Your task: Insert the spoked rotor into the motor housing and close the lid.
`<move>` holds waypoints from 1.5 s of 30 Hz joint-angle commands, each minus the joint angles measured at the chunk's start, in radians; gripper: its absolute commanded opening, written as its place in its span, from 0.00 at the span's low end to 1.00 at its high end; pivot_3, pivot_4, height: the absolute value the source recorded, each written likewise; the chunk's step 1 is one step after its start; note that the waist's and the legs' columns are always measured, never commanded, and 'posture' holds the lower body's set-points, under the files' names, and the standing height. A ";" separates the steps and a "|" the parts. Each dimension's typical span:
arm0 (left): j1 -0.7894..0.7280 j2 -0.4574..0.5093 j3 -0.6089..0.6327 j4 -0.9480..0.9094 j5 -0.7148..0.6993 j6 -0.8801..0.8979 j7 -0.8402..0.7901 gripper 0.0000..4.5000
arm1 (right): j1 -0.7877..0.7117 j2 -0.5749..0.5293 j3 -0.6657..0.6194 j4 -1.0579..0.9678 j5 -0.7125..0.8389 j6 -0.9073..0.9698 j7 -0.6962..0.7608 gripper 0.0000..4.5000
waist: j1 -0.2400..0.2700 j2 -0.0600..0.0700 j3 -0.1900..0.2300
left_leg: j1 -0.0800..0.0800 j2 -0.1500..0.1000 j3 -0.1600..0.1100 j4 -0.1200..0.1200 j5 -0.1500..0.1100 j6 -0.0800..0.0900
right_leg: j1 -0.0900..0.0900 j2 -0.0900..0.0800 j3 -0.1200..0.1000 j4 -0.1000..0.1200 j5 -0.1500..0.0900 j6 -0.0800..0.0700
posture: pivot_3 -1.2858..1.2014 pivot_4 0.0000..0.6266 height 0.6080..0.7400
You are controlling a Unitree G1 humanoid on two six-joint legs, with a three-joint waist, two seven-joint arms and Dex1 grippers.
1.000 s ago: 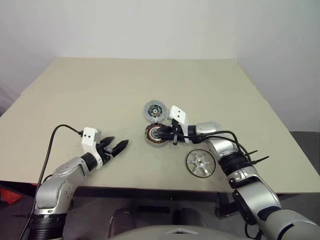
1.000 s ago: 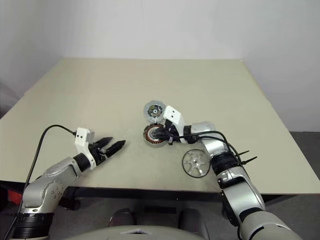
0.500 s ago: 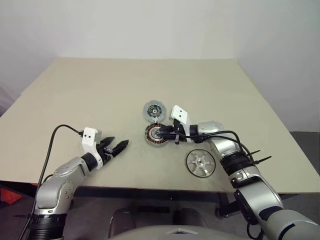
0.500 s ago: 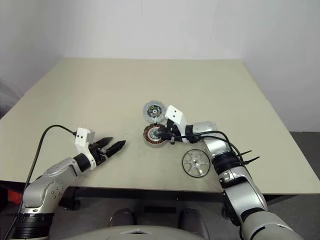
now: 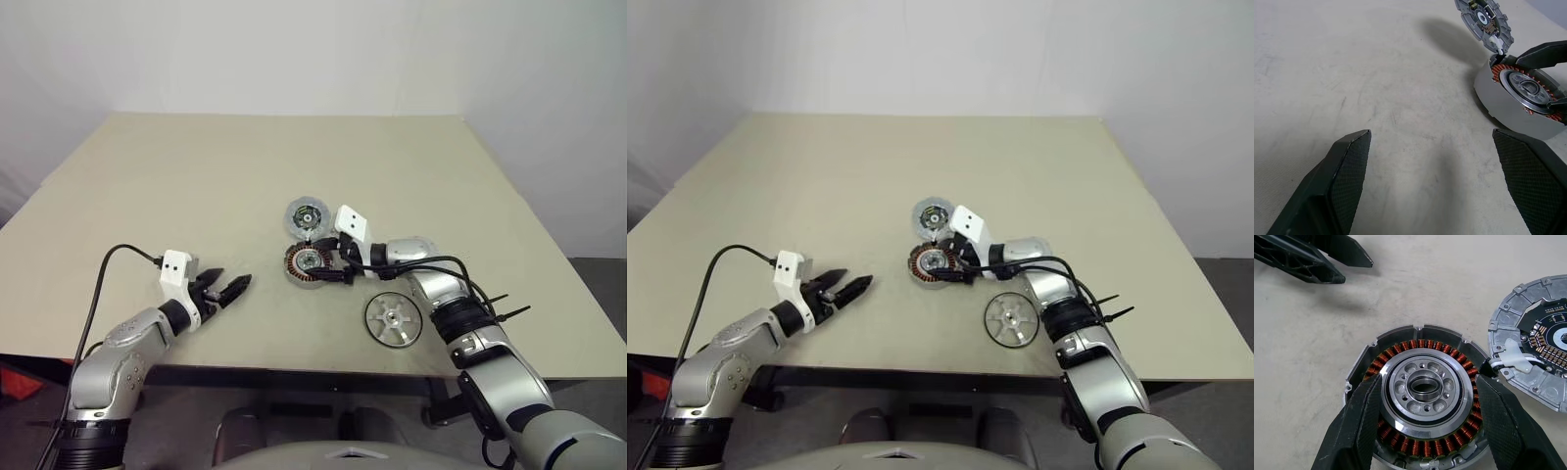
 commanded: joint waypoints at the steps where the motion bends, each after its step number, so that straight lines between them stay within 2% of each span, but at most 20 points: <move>1: -0.010 0.003 0.002 -0.020 0.000 -0.018 -0.007 0.95 | -0.015 0.006 -0.031 -0.048 0.036 -0.009 0.004 0.70 | 0.000 0.000 0.000 | 0.000 0.000 0.000 0.000 0.000 0.000 | 0.000 0.000 0.000 0.000 0.000 0.000 | 0.52 0.00 1.00; 9: -0.006 0.002 0.003 -0.018 0.003 -0.019 -0.005 0.95 | -0.009 0.004 -0.027 -0.055 0.027 -0.021 0.000 0.12 | 0.000 0.000 0.000 | 0.000 0.000 0.000 0.000 0.000 0.000 | 0.000 0.000 0.000 0.000 0.000 0.000 | 0.52 0.00 1.00; 10: -0.006 0.001 0.003 -0.017 0.004 -0.020 -0.005 0.95 | -0.010 0.006 -0.028 -0.052 0.028 -0.021 -0.001 0.12 | 0.000 0.000 0.000 | 0.000 0.000 0.000 0.000 0.000 0.000 | 0.000 0.000 0.000 0.000 0.000 0.000 | 0.52 0.00 1.00; 12: -0.005 0.001 0.003 -0.016 0.005 -0.021 -0.004 0.95 | -0.013 0.011 -0.030 -0.046 0.032 -0.017 -0.001 0.01 | 0.000 0.000 0.000 | 0.000 0.000 0.000 0.000 0.000 0.000 | 0.000 0.000 0.000 0.000 0.000 0.000 | 0.52 0.00 1.00; 30: -0.004 -0.002 0.008 -0.018 0.009 -0.023 0.004 0.95 | -0.014 0.020 -0.017 0.044 -0.028 -0.056 -0.072 0.00 | 0.000 0.000 0.000 | 0.002 0.000 0.000 0.000 0.000 0.000 | 0.001 0.000 0.000 0.001 0.000 0.000 | 0.52 0.00 1.00; 45: -0.007 -0.004 0.007 -0.010 0.011 -0.025 0.003 0.95 | -0.012 0.004 -0.035 -0.124 0.029 0.011 -0.044 0.00 | 0.000 0.000 0.000 | 0.002 0.000 0.000 0.000 0.000 0.000 | 0.001 0.000 0.000 0.001 0.000 0.000 | 0.52 0.00 1.00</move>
